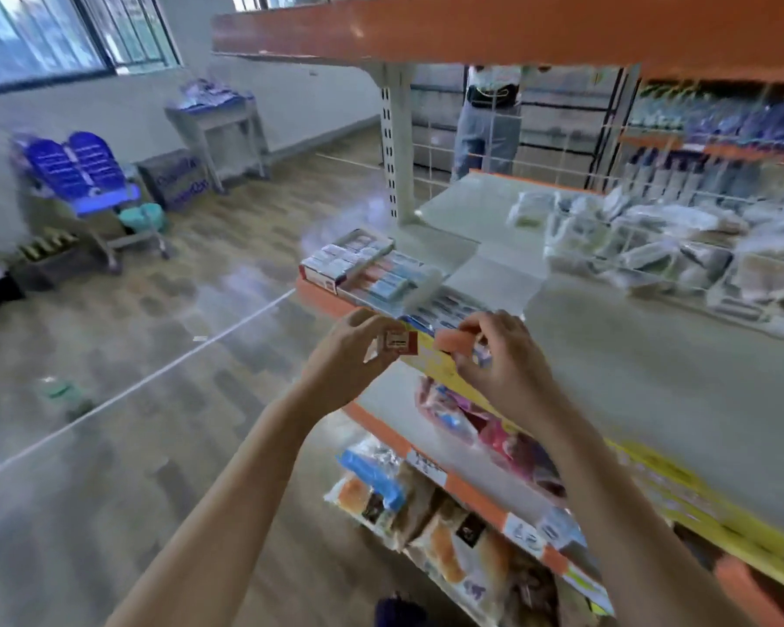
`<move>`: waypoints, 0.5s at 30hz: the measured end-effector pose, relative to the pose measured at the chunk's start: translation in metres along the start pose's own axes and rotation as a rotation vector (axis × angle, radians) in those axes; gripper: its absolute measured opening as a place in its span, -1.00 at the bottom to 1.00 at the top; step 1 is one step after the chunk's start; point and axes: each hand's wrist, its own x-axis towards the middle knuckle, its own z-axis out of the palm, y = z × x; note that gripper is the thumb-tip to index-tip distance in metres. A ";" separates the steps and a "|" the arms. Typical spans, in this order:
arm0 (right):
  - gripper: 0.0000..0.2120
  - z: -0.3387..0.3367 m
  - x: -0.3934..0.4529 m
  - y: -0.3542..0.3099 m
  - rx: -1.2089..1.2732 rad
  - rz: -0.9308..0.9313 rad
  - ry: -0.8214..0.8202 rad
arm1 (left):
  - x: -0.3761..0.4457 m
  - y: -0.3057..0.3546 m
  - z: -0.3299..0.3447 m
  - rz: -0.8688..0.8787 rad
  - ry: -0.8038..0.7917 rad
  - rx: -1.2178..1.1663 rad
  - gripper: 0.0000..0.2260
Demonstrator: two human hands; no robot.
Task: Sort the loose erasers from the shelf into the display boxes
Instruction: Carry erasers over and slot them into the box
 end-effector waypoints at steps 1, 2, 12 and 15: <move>-0.72 0.009 0.018 0.000 0.007 0.003 0.010 | 0.011 -0.016 -0.003 0.000 0.002 0.004 -0.74; -0.71 0.017 0.036 -0.001 0.013 0.008 0.015 | 0.022 -0.031 -0.006 -0.002 0.006 0.004 -0.75; -0.68 0.071 0.166 0.002 -0.172 0.126 -0.004 | 0.129 -0.139 -0.032 0.084 -0.102 -0.017 -0.70; -0.69 0.081 0.179 0.005 -0.207 0.231 -0.022 | 0.155 -0.163 -0.026 0.163 -0.205 -0.022 -0.65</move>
